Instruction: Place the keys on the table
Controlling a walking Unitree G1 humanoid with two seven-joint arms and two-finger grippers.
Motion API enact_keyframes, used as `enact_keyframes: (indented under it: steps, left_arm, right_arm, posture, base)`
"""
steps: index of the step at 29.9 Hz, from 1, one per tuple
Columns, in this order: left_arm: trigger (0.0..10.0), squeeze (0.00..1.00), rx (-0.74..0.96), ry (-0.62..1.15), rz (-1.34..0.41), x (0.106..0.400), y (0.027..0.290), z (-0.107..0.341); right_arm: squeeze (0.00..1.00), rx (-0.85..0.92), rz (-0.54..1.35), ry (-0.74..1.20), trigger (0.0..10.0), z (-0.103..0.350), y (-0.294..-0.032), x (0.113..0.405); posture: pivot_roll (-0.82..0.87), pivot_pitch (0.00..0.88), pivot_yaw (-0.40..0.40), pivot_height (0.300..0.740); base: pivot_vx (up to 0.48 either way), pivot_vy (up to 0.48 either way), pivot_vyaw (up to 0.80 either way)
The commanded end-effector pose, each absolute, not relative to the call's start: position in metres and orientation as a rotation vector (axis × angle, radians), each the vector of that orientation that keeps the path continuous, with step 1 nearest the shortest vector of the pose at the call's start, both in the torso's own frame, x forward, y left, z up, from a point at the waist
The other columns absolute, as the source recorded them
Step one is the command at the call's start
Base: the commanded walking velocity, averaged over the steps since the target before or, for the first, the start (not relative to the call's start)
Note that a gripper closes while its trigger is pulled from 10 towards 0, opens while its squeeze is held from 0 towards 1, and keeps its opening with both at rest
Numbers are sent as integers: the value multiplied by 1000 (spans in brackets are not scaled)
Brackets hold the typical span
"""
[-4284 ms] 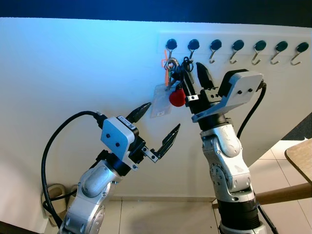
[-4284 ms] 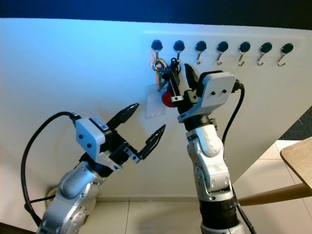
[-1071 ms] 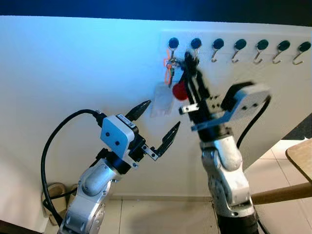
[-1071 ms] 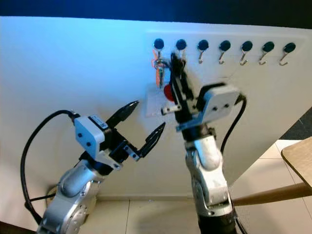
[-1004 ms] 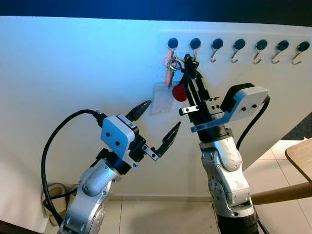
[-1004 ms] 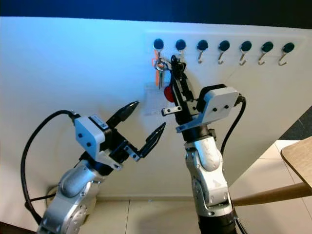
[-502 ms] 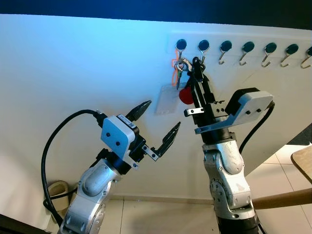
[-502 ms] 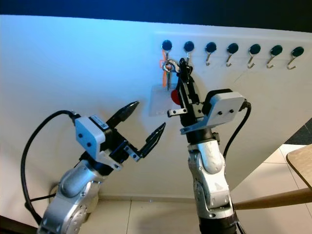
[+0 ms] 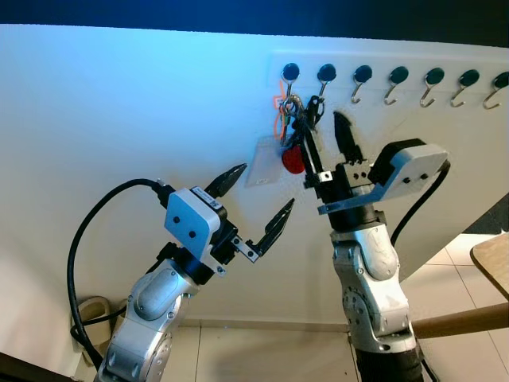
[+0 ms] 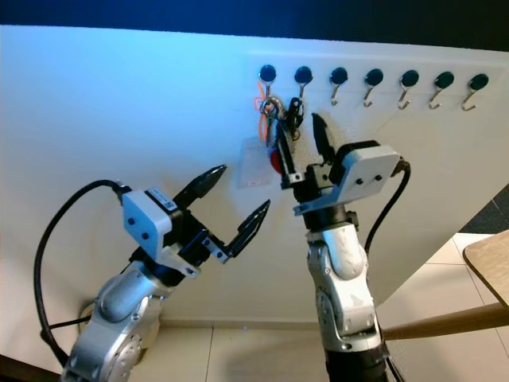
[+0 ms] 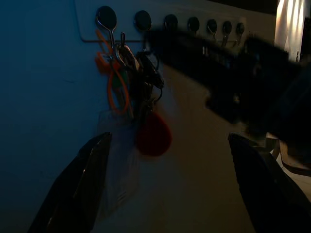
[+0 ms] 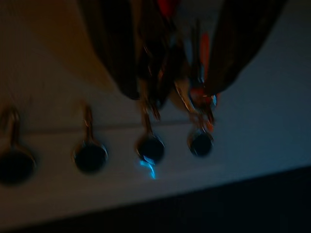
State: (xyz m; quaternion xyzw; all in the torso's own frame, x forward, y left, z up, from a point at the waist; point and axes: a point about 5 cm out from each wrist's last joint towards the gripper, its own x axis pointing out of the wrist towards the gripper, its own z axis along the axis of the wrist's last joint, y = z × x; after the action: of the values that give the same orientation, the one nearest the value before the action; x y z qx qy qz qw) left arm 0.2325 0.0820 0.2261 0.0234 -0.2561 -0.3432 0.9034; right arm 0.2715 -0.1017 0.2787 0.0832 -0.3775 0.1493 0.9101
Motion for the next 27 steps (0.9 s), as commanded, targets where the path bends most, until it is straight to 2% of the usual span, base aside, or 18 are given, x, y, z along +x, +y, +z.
enact_keyframes:
  steps: [1,5,10,27]
  left_arm:
    - [10000,0,47,-520,-709,233,81,223]
    - [10000,0,46,-521,-710,233,81,223]
    - [10000,0,46,-521,-711,233,81,223]
    - [10000,0,47,-519,-716,233,80,223]
  right_arm:
    - [0,176,281,-817,10000,287,-107,268]
    - [0,176,269,-816,10000,286,-109,269]
    - [0,194,234,-673,10000,264,-111,278]
    - [0,195,279,-624,10000,269,-103,289]
  posture:
    - [66,133,-31,740]
    - [64,133,-30,740]
    - [67,132,-30,740]
    - [64,122,-31,740]
  base:
    - [0,0,0]
    - [0,0,0]
    - [0,0,0]
    - [0,0,0]
